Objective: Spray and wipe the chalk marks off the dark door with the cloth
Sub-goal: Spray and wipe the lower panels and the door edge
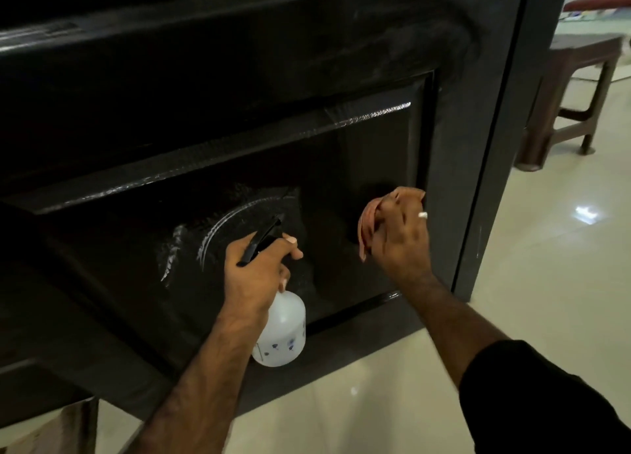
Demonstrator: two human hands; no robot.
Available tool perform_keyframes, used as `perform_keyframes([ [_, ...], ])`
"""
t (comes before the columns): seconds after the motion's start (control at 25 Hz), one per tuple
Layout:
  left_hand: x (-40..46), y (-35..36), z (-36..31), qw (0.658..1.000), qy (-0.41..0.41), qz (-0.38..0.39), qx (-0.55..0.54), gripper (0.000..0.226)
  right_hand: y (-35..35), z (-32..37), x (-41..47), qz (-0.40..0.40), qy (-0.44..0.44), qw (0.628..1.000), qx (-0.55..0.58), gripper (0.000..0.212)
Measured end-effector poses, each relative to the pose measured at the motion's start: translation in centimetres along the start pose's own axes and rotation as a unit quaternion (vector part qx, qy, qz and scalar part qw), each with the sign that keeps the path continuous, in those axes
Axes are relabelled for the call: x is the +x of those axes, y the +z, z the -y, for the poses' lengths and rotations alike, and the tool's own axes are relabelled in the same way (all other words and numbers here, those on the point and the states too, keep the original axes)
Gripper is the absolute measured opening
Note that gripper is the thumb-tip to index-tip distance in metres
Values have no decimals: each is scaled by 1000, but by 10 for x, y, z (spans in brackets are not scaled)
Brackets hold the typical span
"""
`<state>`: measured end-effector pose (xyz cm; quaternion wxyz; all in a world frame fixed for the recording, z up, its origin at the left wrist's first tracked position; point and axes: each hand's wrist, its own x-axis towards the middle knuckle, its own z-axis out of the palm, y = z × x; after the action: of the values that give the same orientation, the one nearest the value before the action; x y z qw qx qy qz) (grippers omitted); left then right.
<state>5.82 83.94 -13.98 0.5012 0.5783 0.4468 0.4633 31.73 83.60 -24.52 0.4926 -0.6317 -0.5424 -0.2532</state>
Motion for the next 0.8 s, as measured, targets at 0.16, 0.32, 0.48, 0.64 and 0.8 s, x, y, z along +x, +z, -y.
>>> perform_keyframes([
  [0.16,8,15,-14,1000,4,11,-13,18,-17,58,118,-160,83,982,49,41],
  [0.32,11,28,-29,999,8,35,-32,8,9,38,36,-31,-59,996,-56,41],
  [0.48,14,23,-32,999,8,39,-35,8,-12,-19,20,43,-32,993,-103,38],
  [0.64,21,25,-28,999,11,33,-36,17,-27,49,135,-207,105,973,17,32],
  [0.8,21,41,-19,998,-8,47,-32,24,-6,41,68,-128,49,990,-18,38],
])
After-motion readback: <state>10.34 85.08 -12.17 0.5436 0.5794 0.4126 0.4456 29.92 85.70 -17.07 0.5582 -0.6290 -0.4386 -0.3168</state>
